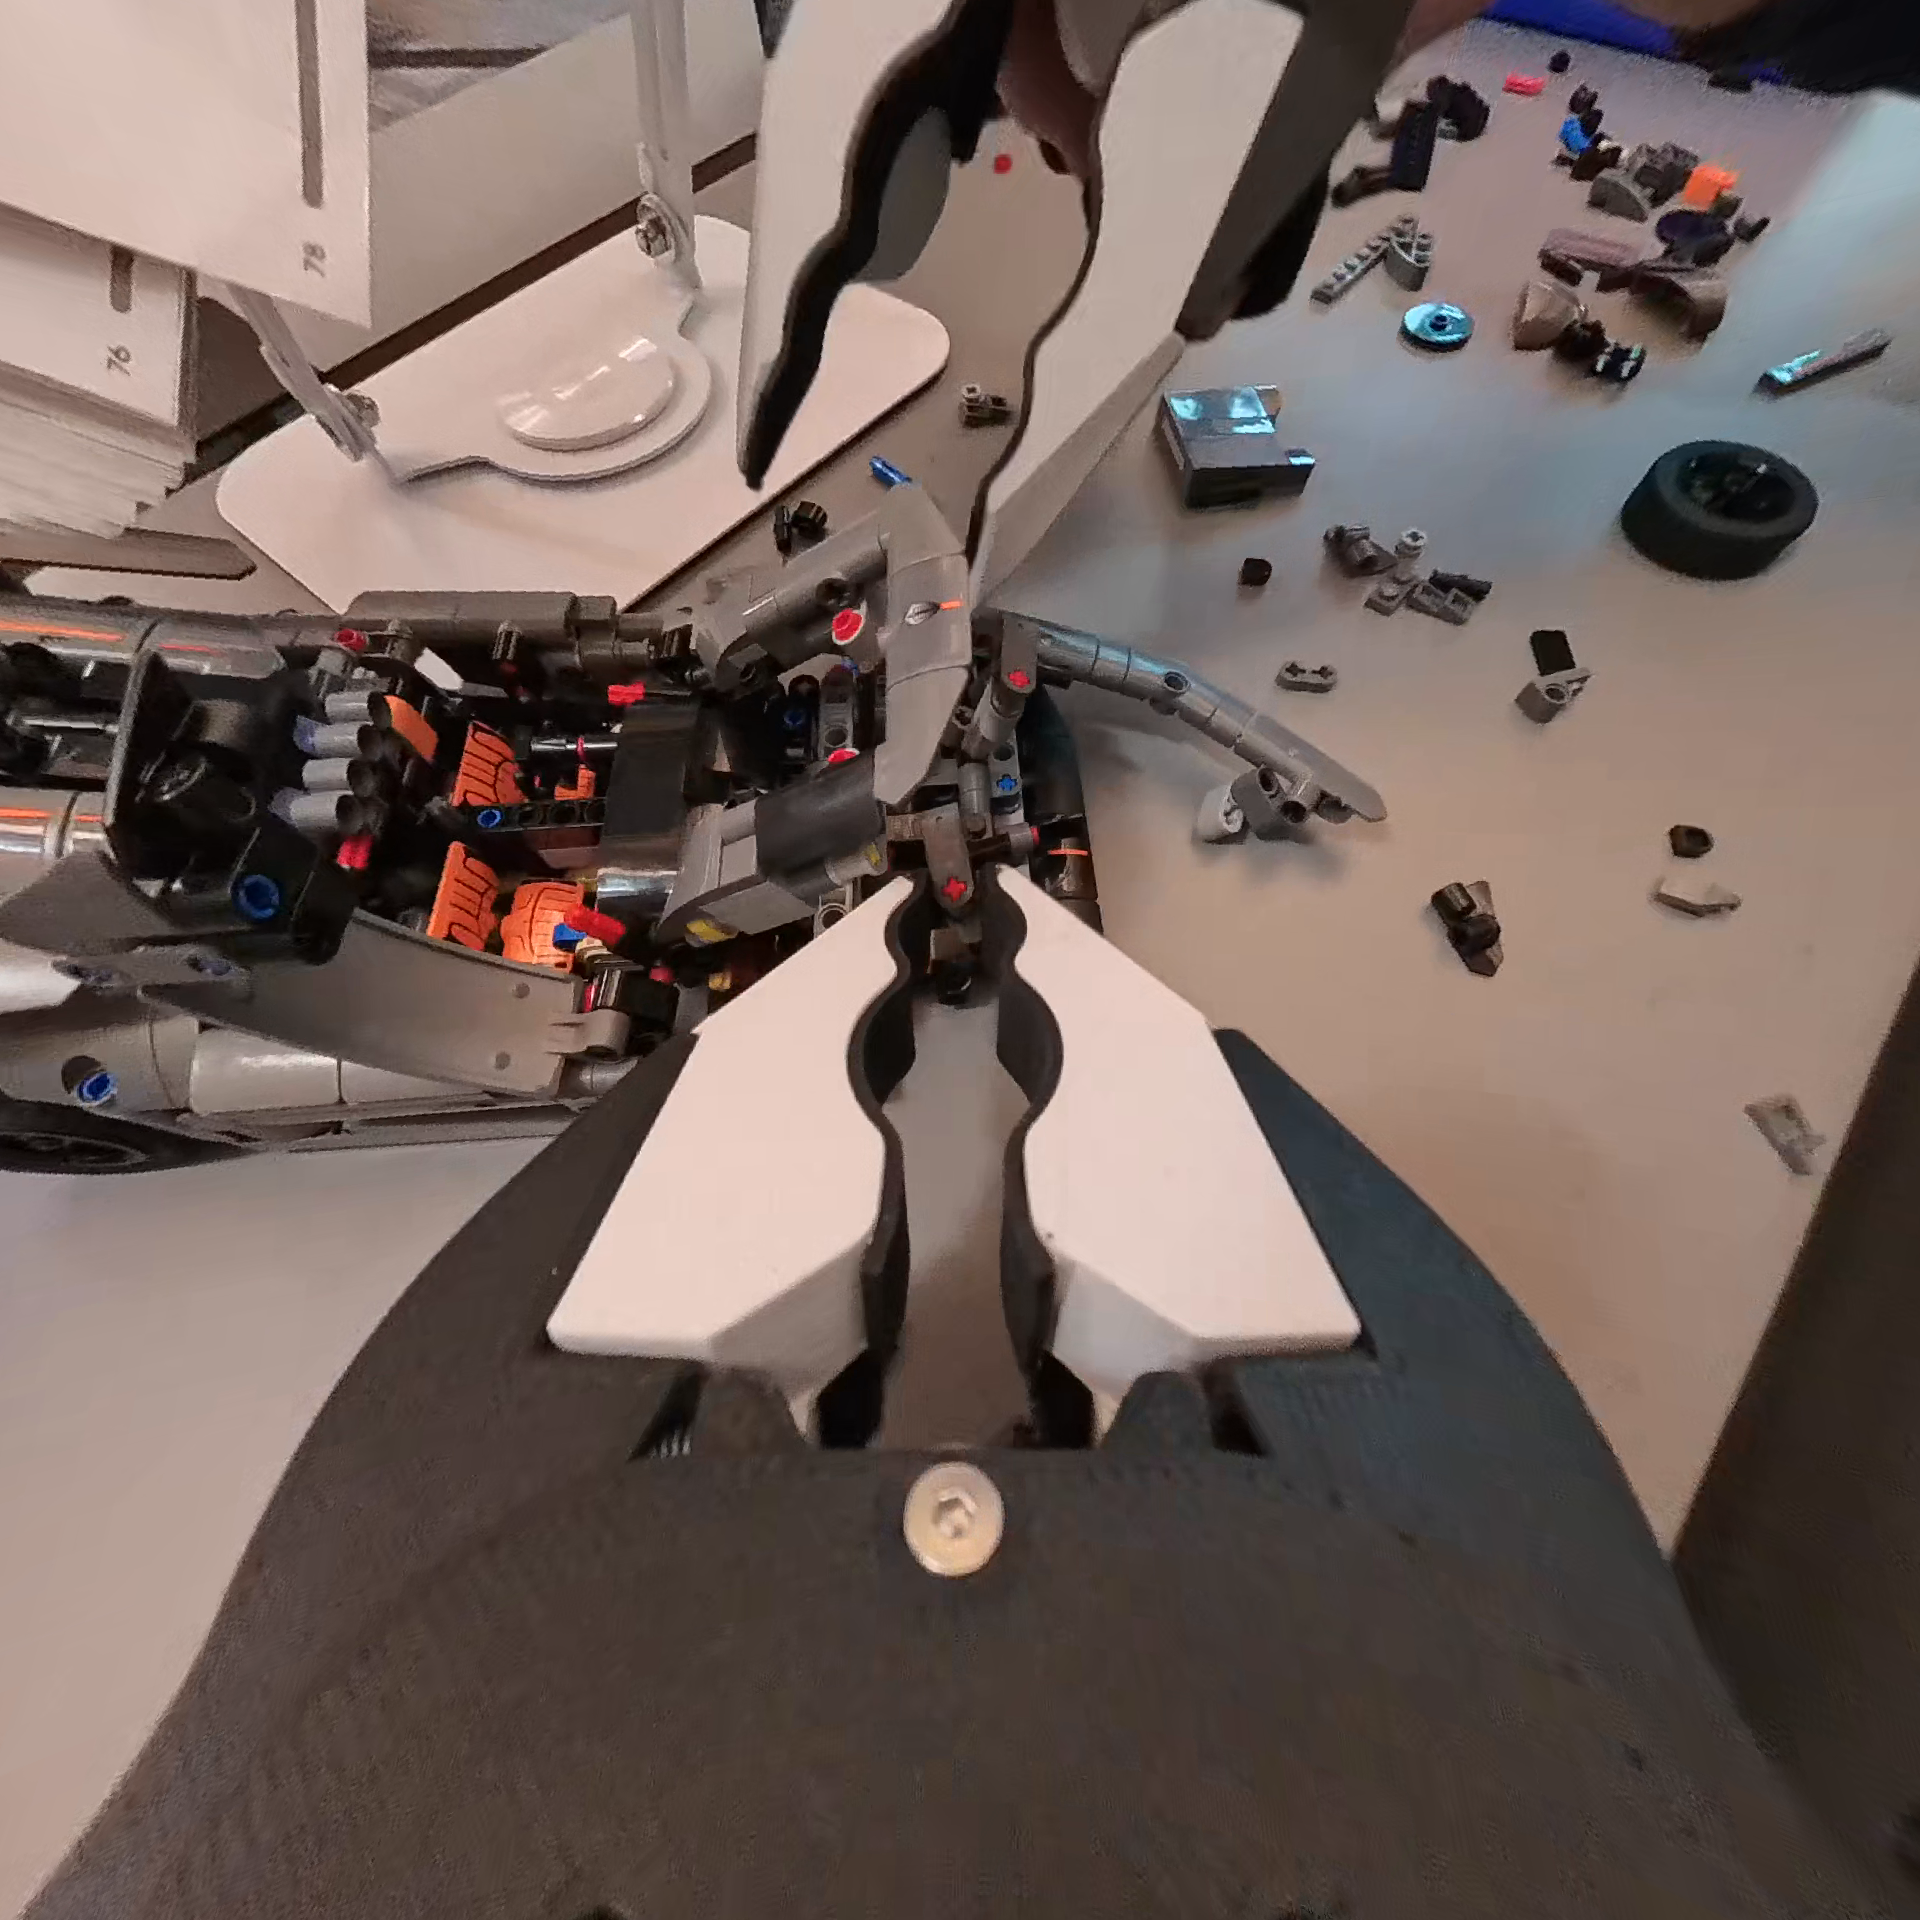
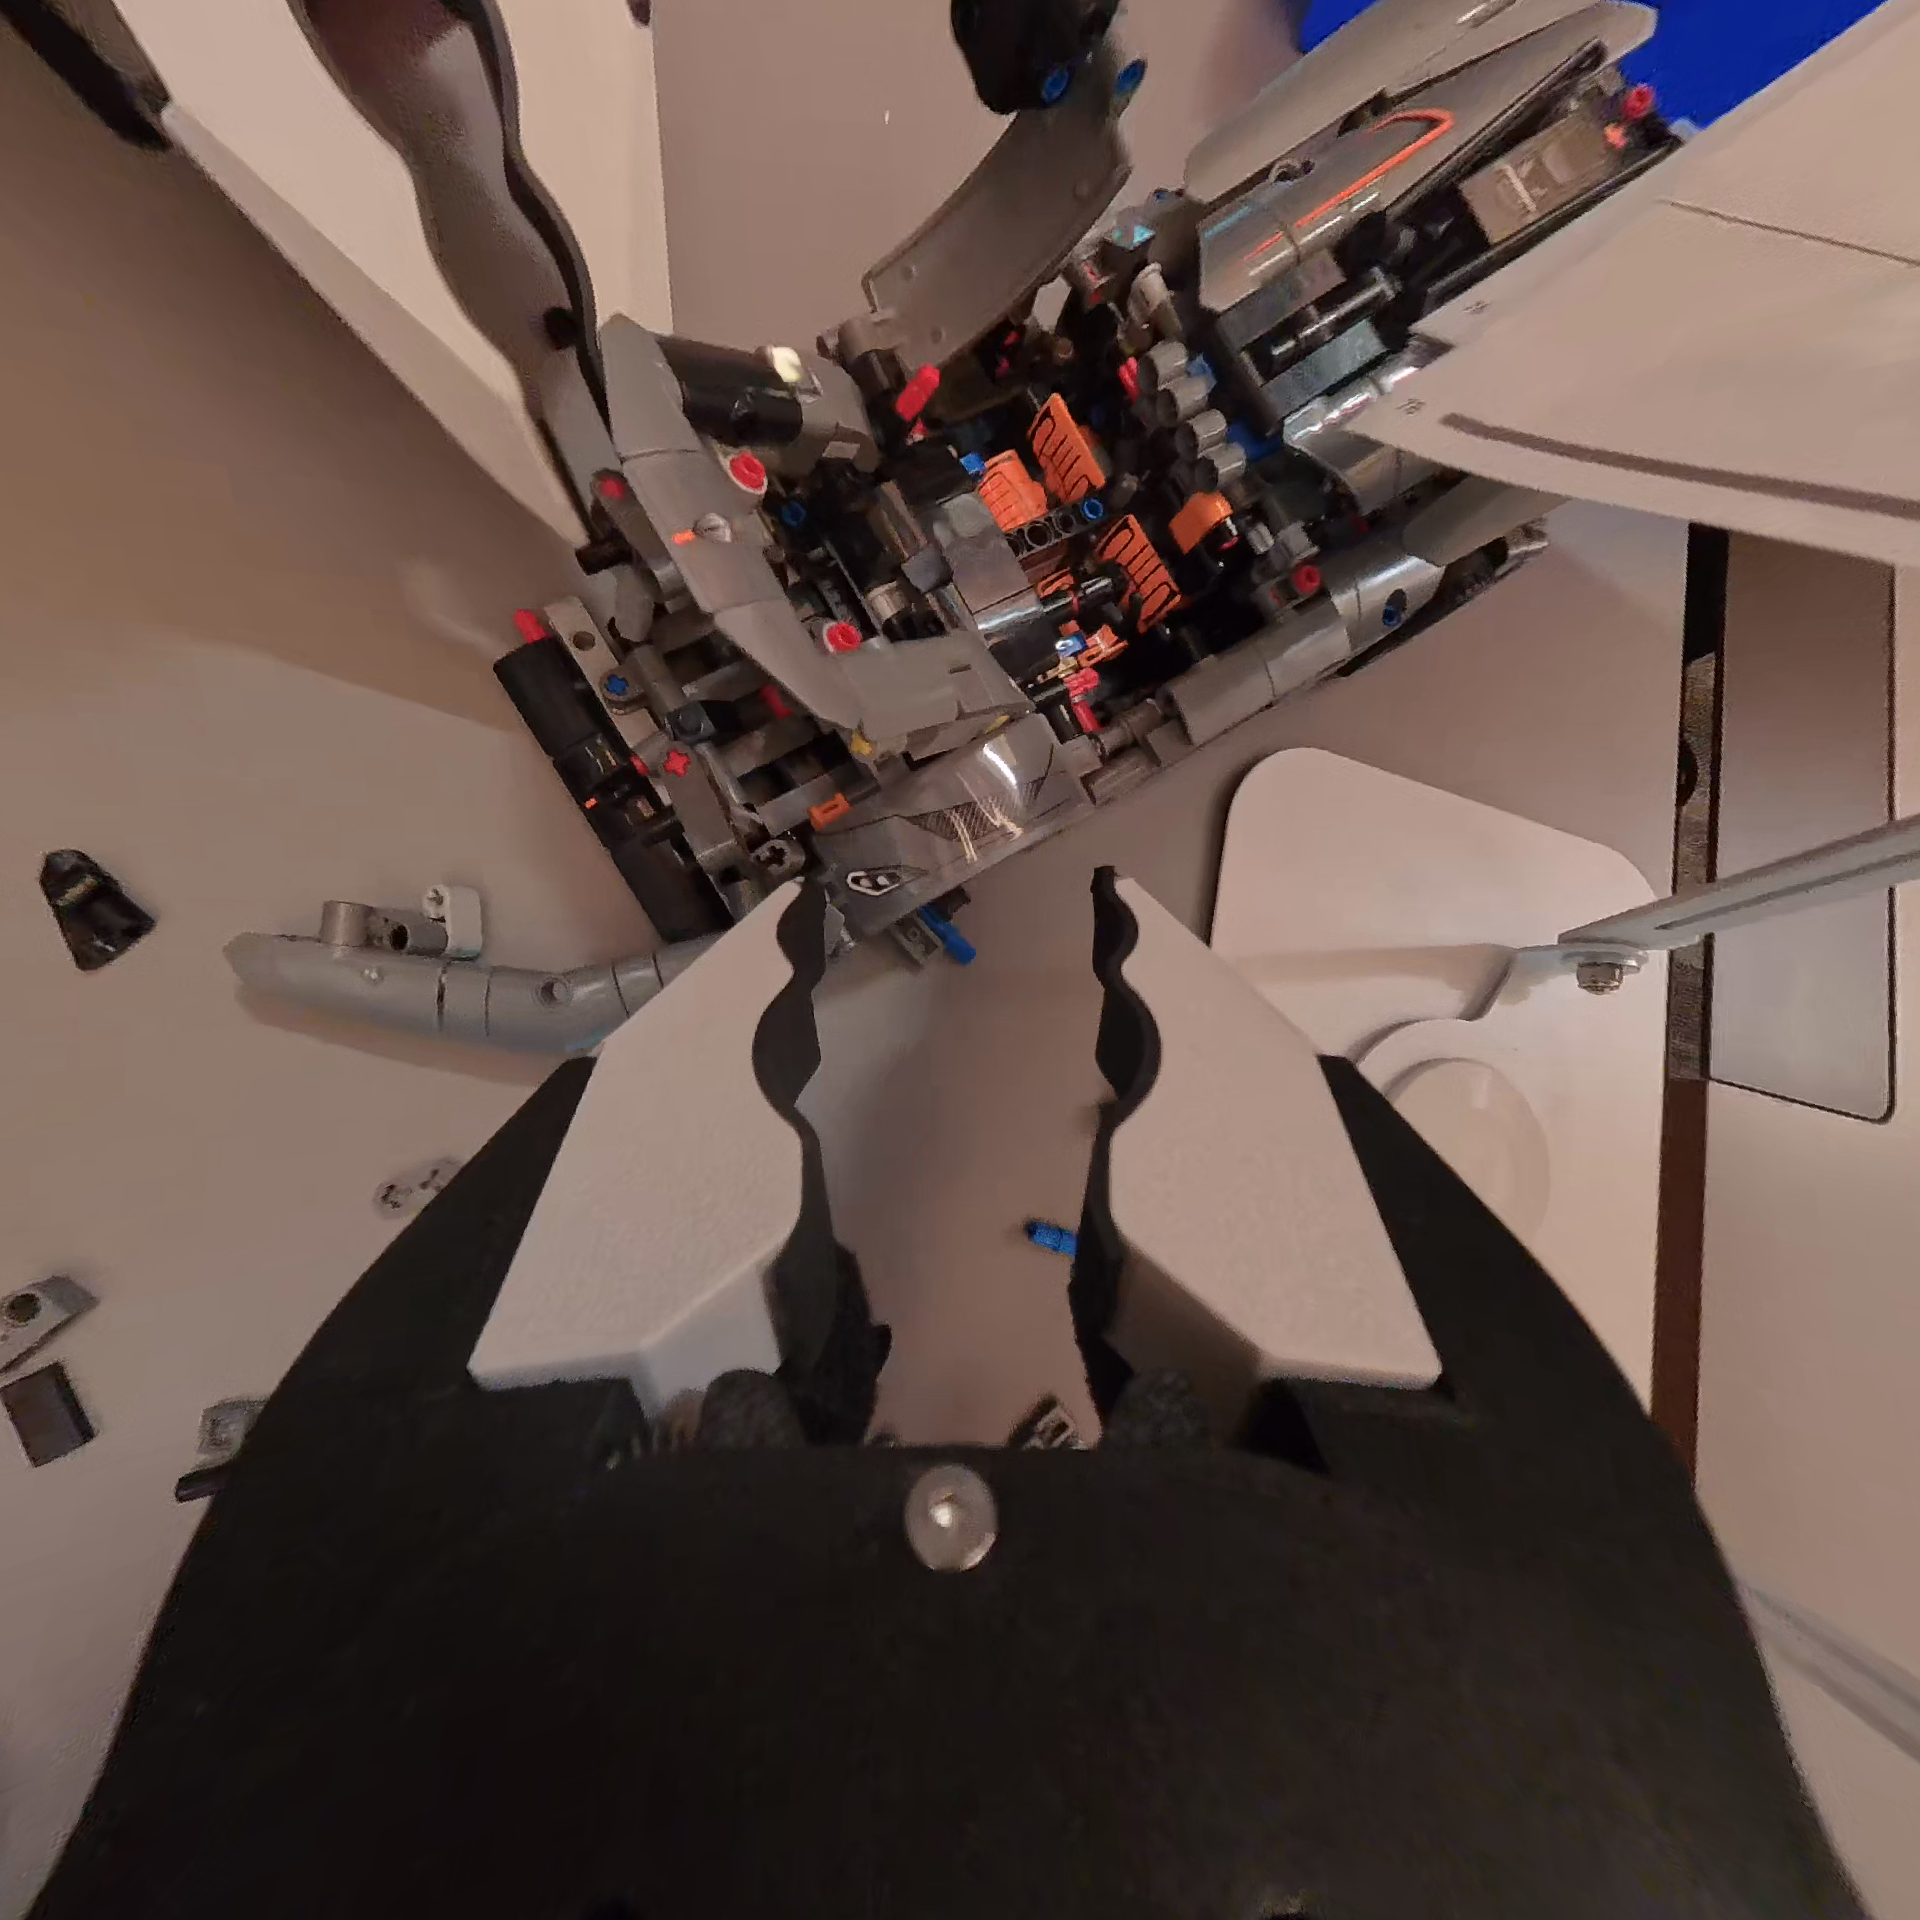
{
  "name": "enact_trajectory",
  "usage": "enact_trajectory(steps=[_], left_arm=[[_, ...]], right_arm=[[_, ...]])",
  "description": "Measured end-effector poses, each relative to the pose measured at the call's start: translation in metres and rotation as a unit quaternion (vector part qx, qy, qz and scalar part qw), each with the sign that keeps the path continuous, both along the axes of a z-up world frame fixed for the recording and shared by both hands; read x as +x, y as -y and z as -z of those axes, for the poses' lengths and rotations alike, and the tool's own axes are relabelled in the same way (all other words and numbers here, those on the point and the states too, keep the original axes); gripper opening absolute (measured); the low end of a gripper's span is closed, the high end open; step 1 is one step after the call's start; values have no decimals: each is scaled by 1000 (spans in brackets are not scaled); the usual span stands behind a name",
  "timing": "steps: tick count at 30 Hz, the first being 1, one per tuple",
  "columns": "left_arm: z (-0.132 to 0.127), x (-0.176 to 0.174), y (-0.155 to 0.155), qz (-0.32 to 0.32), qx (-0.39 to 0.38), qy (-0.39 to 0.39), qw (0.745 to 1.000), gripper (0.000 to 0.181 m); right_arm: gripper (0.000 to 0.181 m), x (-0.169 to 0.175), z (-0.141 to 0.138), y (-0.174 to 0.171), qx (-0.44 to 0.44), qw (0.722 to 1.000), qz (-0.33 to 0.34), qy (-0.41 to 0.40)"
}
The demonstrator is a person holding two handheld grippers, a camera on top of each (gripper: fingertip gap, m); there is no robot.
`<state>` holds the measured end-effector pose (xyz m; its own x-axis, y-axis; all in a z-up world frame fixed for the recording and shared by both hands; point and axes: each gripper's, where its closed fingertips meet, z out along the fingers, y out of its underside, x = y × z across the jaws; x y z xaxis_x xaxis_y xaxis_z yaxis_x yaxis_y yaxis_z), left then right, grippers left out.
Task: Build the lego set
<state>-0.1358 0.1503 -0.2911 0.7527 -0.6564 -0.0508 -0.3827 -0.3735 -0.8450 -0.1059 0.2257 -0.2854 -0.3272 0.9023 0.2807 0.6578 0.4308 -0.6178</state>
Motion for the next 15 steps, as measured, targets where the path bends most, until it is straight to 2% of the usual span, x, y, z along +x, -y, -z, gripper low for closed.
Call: enact_trajectory(steps=[7,10,13,15], left_arm=[[0,-2,6,22,-6,-26,999,10],[4,-1,8,28,-6,-49,998,11],[3,1,9,32,-7,-46,998,10],[3,1,9,33,-7,-45,998,10]], right_arm=[[49,2,-9,1,-6,1000,-6,-7],[42,9,-16,2,3,1000,-13,4],[27,15,-37,10,3,999,-39,-6],[6,24,-47,32,-29,995,-94,-1]])
